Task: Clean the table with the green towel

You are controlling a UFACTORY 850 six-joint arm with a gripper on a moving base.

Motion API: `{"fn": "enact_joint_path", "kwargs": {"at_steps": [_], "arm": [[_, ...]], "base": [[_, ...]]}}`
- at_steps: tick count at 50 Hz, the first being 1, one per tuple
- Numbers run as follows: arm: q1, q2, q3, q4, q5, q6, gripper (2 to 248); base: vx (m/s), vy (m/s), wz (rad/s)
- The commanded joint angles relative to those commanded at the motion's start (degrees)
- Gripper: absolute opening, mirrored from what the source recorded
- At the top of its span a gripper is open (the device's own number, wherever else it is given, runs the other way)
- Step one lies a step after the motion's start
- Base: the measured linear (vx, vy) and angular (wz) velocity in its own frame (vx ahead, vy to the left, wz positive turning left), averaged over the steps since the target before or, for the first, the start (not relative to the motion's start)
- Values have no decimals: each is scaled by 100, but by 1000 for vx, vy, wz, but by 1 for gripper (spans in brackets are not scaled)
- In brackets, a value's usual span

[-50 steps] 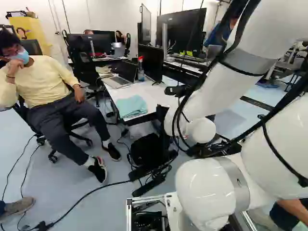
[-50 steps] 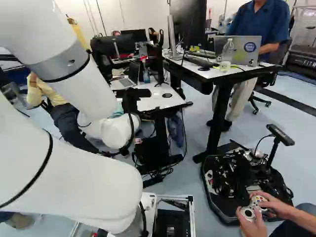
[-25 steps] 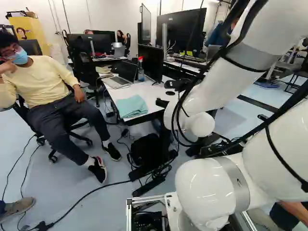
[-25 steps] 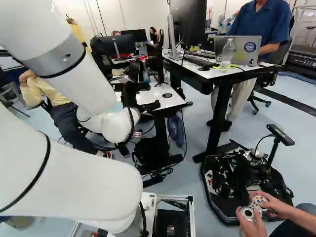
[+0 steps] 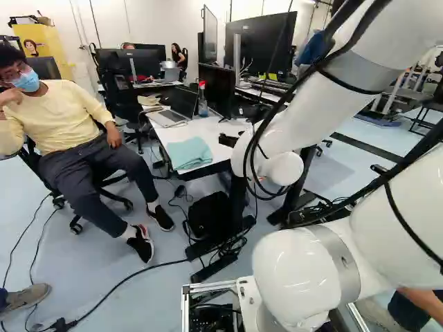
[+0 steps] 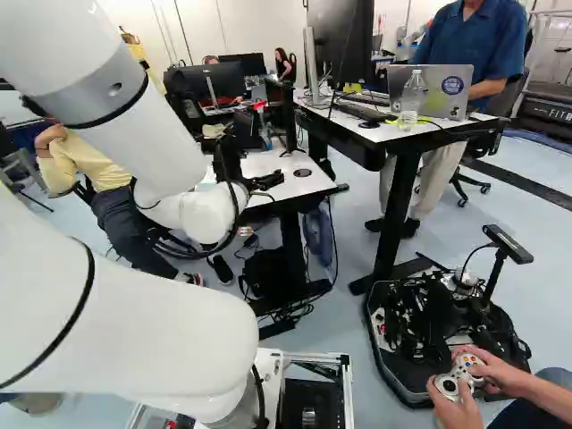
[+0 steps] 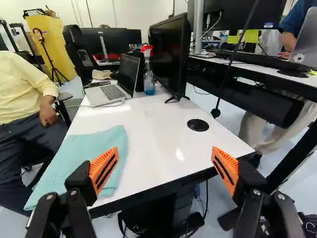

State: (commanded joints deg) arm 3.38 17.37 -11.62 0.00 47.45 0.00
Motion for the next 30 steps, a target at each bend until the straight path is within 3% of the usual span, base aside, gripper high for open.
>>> {"fn": "enact_joint_path", "kwargs": {"at_steps": [30], "arm": [[415,-146,-536,0,-504,0,247]], "base": [[0,0,0]]}}
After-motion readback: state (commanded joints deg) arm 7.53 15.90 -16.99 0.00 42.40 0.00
